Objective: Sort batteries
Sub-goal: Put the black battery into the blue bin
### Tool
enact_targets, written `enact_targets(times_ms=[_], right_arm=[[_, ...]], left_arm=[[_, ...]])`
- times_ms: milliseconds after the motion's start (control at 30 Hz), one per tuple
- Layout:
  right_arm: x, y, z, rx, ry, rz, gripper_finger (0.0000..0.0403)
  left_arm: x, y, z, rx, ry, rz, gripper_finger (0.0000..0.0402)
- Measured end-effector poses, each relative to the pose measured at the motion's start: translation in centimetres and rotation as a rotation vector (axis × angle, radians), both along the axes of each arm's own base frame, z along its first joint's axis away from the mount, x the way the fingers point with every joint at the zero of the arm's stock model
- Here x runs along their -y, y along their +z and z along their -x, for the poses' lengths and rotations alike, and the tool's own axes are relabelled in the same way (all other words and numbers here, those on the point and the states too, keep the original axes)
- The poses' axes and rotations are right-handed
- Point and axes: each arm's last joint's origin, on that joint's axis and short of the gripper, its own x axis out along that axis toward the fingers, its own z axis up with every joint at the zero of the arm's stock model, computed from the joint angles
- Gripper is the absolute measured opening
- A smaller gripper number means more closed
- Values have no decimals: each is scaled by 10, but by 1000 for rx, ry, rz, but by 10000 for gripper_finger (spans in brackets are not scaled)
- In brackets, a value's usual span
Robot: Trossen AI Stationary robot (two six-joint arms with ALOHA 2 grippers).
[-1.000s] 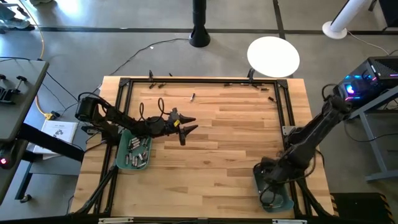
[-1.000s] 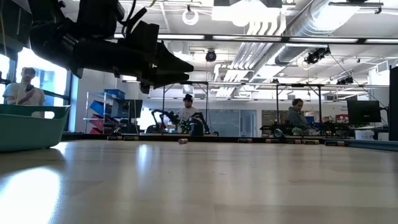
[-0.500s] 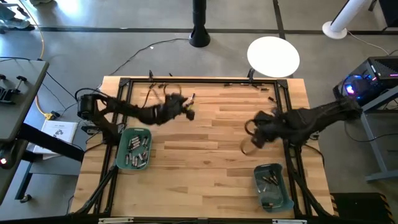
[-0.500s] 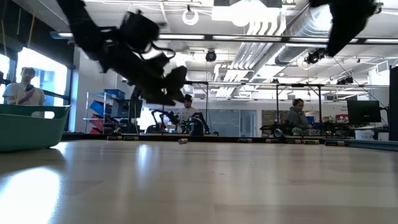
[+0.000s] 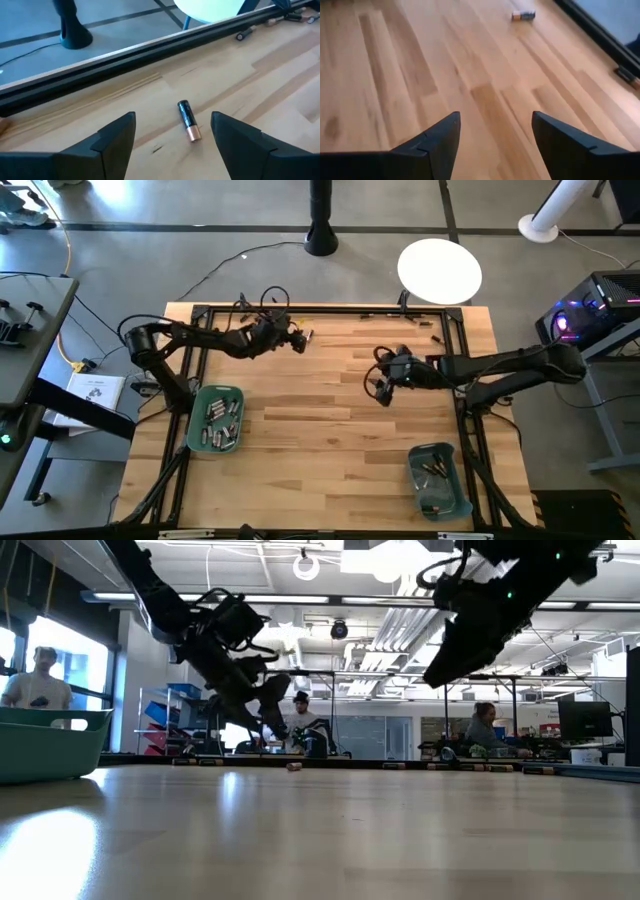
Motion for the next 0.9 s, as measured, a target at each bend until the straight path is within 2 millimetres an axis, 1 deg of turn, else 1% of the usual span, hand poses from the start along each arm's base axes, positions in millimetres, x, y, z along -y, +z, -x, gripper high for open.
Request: enact_targets(times_ms=[133,233,367,467,633,733,900], right_arm=[[7,-11,-1,85,-8,12,240],[11,-15,0,137,-12,25,240],[15,-16,-1,200,-13,50,240],[17,-19,0,220,-14,64,240],[20,-23,2,212,-9,90,240],[21,-24,2,213,-15,91,240],[21,-24,2,213,-15,91,240]], left_arm=[[-2,-14,-3,-36,6,17,251],[-7,-27,-11,-65,10,37,251],[-13,-37,-25,-102,10,54,250],[-17,-40,-30,-145,12,77,250],[-19,-46,-31,-199,8,111,248],[-19,-46,-32,-177,-18,157,239],[-18,-52,-31,-206,-25,183,220]])
